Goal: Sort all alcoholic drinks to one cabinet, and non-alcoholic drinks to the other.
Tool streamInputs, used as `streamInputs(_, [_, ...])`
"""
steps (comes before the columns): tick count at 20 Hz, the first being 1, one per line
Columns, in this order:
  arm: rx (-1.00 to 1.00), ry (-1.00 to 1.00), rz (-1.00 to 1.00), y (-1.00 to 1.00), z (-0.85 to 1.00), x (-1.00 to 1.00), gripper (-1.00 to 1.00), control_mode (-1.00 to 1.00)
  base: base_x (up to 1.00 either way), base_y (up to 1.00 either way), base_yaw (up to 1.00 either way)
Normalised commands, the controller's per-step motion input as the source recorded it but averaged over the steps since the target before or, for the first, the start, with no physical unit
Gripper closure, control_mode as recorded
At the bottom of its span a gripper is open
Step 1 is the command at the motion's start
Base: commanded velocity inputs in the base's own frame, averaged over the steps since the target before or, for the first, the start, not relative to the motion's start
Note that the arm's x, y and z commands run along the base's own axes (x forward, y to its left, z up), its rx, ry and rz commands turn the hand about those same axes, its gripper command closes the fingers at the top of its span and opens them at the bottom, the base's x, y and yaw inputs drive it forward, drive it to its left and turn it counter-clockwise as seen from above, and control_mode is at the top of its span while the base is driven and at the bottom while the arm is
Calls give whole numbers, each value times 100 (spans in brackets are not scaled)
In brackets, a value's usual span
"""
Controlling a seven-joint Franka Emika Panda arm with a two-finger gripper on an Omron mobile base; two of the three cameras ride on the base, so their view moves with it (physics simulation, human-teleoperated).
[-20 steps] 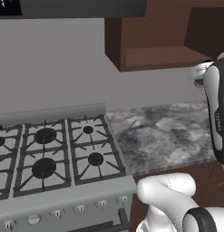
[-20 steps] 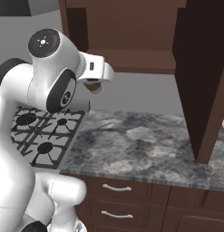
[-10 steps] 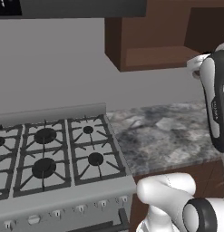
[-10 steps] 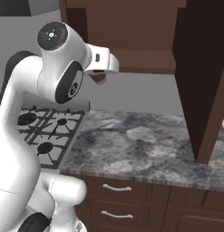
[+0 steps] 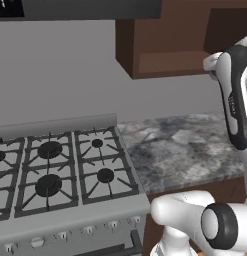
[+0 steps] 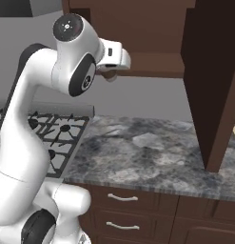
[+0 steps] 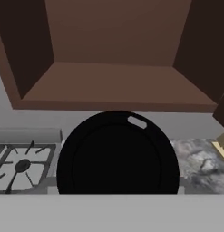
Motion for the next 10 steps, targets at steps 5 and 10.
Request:
streamInputs(5, [0,0,0,-7,1,37,100,-100,0,0,0])
streamInputs(10, [0,0,0,-12,0,35,100,-100,0,0,0])
